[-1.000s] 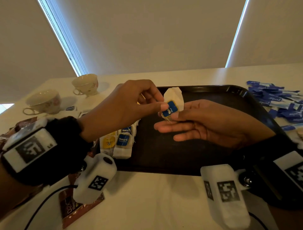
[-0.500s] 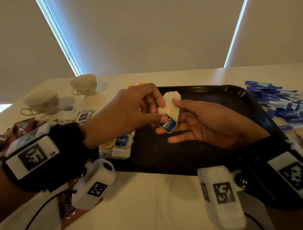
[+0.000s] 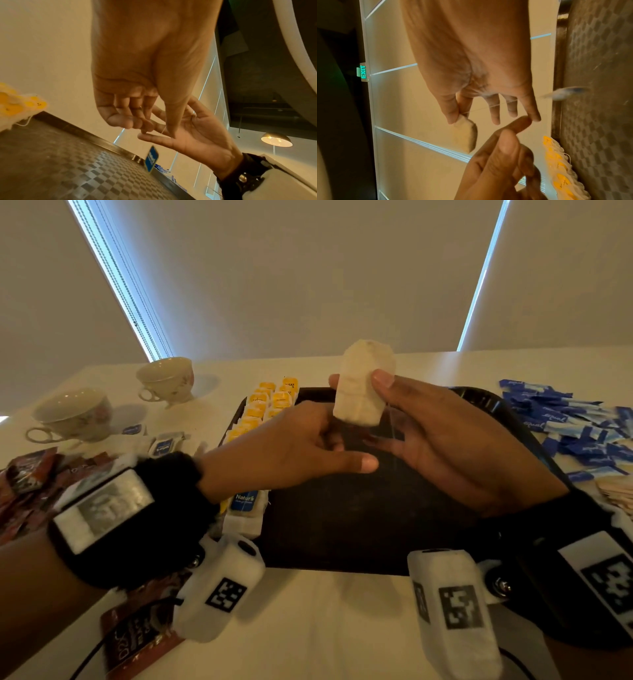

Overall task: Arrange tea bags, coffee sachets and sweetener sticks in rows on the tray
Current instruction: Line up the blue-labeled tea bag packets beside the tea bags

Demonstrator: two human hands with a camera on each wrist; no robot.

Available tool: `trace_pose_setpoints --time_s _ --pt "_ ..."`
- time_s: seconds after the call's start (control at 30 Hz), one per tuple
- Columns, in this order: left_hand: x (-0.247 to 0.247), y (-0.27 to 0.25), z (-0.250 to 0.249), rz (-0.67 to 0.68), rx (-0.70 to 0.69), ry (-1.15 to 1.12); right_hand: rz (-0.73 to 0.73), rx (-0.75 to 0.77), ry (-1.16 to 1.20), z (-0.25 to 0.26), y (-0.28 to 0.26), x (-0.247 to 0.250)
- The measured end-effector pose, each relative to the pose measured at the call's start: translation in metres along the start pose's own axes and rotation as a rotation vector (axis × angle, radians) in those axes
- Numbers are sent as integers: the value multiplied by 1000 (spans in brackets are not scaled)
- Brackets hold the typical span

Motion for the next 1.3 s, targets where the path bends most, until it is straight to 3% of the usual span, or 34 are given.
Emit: trace_pose_setpoints --time_s 0.17,0.37,0.53,0.7,0.8,0.9,1.0,1.17,1.3 --pt "0 7 -16 -14 -155 -128 73 33 28 0 -1 -5" --pt "-3 4 -5 8 -70 -158 12 -23 91 -5 1 0" --pt "28 -5 0 -282 -87 166 -56 -86 108 -14 3 13" --pt "44 -7 6 -356 -46 159 -57 -64 130 -15 5 11" --pt "59 -10 5 -442 -34 -49 34 -135 51 -16 4 7" --pt "67 -10 -1 -424 -40 -251 59 -175 -124 -18 3 5" --pt "67 -12 -11 -404 -80 -247 86 -206 -190 -21 5 2" --pt "66 -12 -20 -436 -97 -159 252 -244 -236 -22 2 -13" --pt "62 -17 -34 -429 -134 -80 137 -238 -342 -23 5 -5"
Point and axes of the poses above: each hand's wrist, its own y-axis towards the middle knuckle, its own x-axis out of the back of the hand, z = x × y, the point moved 6 cm from there along y, towards the middle knuckle, and after that the axes turned 8 degrees about z, right-handed, at the moved point
